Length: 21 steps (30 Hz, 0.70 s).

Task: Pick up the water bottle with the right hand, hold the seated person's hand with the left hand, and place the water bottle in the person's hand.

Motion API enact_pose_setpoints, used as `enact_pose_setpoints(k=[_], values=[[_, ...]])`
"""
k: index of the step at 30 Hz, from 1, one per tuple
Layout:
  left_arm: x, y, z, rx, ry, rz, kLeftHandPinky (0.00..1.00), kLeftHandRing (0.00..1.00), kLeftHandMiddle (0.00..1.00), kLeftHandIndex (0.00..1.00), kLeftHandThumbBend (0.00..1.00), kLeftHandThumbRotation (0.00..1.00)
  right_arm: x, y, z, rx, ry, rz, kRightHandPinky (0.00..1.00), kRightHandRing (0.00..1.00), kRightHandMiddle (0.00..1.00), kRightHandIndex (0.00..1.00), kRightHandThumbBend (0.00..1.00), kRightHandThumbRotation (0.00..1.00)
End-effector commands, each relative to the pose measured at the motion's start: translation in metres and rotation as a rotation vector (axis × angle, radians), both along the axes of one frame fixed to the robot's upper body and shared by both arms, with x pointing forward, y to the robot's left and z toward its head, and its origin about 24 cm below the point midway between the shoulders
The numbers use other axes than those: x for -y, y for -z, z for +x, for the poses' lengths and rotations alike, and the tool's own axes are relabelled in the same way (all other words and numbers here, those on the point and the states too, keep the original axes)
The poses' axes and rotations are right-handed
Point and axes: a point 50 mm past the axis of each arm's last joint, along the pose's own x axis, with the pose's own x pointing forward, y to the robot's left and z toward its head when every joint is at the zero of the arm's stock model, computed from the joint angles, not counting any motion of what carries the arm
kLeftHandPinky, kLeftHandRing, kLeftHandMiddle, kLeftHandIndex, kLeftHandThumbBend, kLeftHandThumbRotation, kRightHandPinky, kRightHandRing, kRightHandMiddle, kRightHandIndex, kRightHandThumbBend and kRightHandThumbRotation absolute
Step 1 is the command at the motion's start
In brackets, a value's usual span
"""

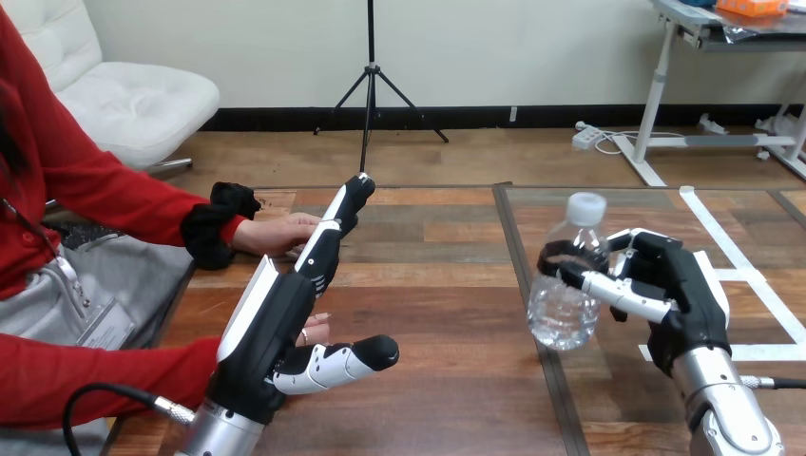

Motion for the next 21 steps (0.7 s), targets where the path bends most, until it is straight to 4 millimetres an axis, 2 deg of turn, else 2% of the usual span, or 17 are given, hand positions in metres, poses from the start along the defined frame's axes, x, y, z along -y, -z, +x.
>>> enact_pose_setpoints(k=[1, 11, 21], values=[[-0.003, -0.017, 0.014, 0.084, -0.023, 0.007, 0.98, 1.00, 1.00, 1.00, 1.00, 0.74, -0.006, -0.032, 0.013, 0.147, -0.053, -0.069, 0.00, 0.04, 0.07, 0.06, 0.49, 0.00], [-0.012, -0.021, 0.014, 0.120, -0.039, 0.036, 1.00, 1.00, 1.00, 1.00, 1.00, 0.71, -0.011, -0.035, 0.007, 0.152, -0.075, -0.148, 0.00, 0.04, 0.08, 0.06, 0.52, 0.00], [-0.025, -0.032, 0.012, 0.212, -0.082, 0.105, 1.00, 1.00, 1.00, 1.00, 1.00, 0.68, -0.015, -0.037, 0.001, 0.157, -0.107, -0.149, 0.00, 0.04, 0.07, 0.05, 0.49, 0.00]])
